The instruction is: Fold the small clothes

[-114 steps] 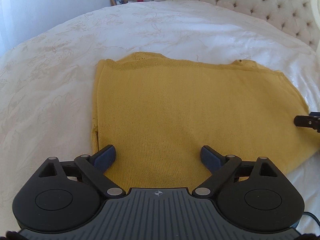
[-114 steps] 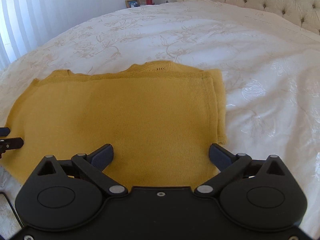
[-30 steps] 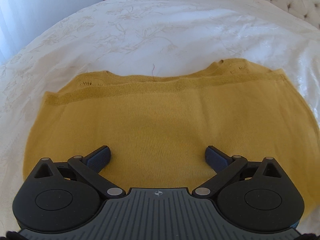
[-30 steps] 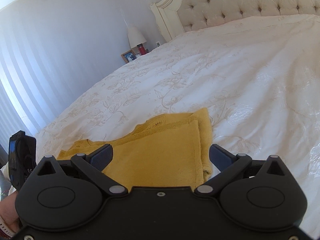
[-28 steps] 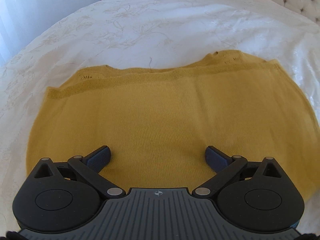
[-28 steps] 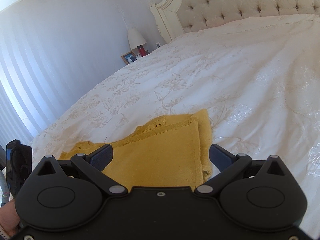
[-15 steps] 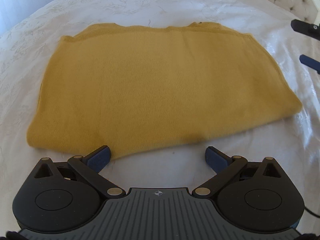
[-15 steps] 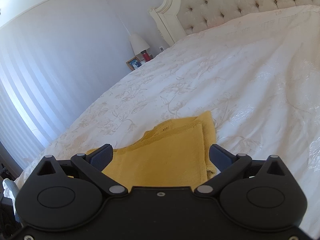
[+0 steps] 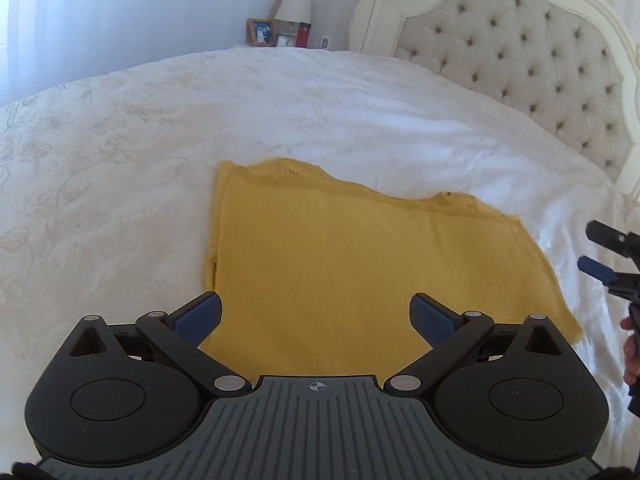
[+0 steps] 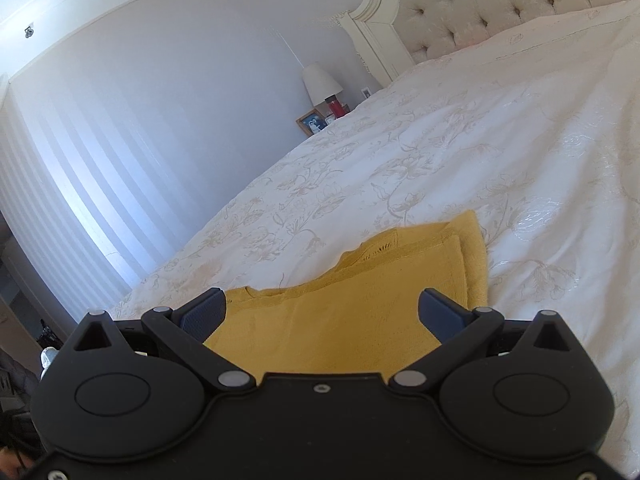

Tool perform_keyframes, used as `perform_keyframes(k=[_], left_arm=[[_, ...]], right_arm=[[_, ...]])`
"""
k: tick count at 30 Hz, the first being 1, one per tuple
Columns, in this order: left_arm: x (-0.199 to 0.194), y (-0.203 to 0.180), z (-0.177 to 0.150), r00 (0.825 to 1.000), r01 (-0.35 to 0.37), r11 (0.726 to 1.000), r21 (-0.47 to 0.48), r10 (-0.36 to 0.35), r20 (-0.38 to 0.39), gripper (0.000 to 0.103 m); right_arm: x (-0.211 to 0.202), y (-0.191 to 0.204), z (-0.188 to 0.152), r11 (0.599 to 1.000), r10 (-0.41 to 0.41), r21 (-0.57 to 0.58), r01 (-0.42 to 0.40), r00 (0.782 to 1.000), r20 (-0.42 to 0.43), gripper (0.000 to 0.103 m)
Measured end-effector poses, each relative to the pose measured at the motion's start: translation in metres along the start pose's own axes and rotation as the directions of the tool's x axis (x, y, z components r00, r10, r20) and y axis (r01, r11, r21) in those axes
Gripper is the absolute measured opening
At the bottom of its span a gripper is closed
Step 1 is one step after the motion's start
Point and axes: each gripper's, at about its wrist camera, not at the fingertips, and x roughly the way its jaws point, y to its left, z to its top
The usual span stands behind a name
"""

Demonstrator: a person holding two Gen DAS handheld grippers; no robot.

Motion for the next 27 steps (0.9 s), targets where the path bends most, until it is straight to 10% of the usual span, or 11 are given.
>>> perform_keyframes(k=[9, 27], left_arm=[[0.056, 0.049, 0.031, 0.996, 0.031, 0.998, -0.046, -0.035, -0.087, 0.102], [0.122, 0.073, 0.04, 0.926, 0.326, 0.942, -0.073, -0.334, -0.175, 0.101]], right_arm=[[0.008, 0.004, -0.008, 1.0, 0.001, -0.01, -0.001, 1.0, -0.031, 0.102], [0.022, 0.005, -0.018, 1.0, 0.001, 0.018, 0.0, 0.998, -0.065, 0.102]])
